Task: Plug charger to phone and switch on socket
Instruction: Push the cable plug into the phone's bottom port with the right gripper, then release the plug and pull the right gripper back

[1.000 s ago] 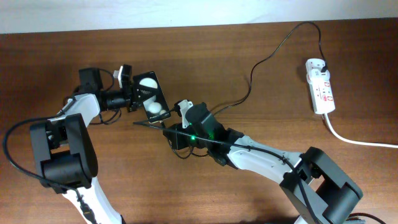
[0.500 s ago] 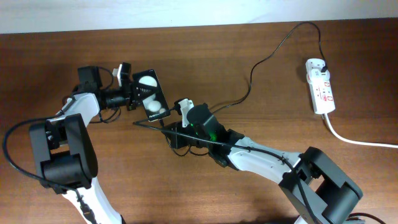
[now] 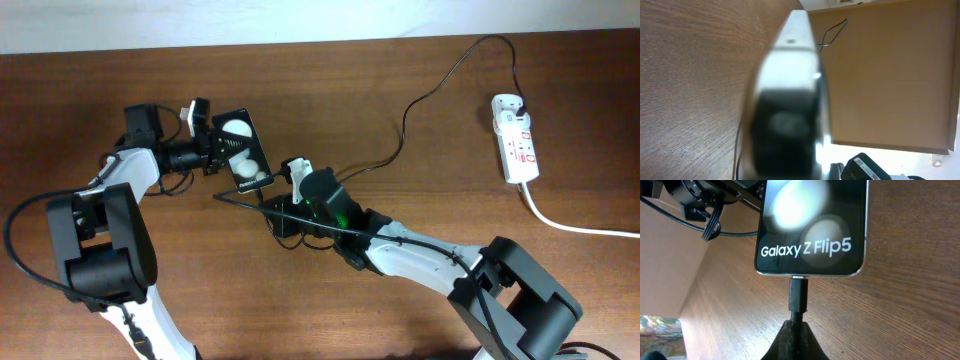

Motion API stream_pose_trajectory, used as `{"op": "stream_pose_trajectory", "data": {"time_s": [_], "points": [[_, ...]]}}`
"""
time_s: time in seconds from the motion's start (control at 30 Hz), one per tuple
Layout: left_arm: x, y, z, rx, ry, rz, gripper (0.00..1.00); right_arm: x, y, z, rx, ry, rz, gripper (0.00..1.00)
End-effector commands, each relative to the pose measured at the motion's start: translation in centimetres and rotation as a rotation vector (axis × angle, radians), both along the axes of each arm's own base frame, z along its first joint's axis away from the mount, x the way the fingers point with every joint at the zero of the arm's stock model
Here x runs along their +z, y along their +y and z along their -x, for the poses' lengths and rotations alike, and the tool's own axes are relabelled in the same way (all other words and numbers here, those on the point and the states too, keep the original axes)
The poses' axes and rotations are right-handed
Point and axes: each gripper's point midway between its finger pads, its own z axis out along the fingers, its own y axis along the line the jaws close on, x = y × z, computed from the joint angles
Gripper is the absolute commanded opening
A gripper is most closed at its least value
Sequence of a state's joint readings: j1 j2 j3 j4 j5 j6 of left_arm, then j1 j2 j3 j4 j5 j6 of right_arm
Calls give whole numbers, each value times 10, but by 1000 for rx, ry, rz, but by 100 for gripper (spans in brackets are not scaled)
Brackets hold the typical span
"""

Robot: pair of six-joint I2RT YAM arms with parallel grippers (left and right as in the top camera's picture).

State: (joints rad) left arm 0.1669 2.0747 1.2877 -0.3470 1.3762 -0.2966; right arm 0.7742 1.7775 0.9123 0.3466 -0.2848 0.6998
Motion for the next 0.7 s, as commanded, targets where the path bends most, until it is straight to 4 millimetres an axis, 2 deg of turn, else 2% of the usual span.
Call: {"op": "stream_pose_trajectory", "data": {"time_s": [0.0, 0.03, 0.07, 0.1, 0.2, 0.27, 0.33, 0.4, 0.57, 0.67], "points": [[15, -16, 16, -57, 10, 63, 0, 34, -8, -38, -132, -123, -38, 36], [15, -16, 16, -57, 10, 63, 0, 34, -6, -35, -115, -116, -43, 49], [14, -16, 16, -55, 11, 59, 0, 32, -5, -33, -103, -106, -41, 71], [12, -16, 15, -51, 13, 49, 0, 31, -6, -33, -102, -102, -37, 80], [11, -15, 14, -46, 14, 40, 0, 28, -7, -32, -95, -88, -31, 88], [10, -15, 14, -44, 15, 34, 0, 29, -9, -30, -63, -68, -47, 99], [3, -14, 11, -26, 21, -4, 0, 29, -17, -31, -62, -52, -32, 99], [-3, -12, 10, -12, 30, -37, 0, 28, -36, -32, -73, -45, 30, 99], [-16, -21, 8, -9, 41, -117, 0, 27, -95, -23, -111, 35, 185, 99], [-29, -28, 7, 0, 53, -198, 0, 10, -128, -10, -139, 143, 278, 99]]}}
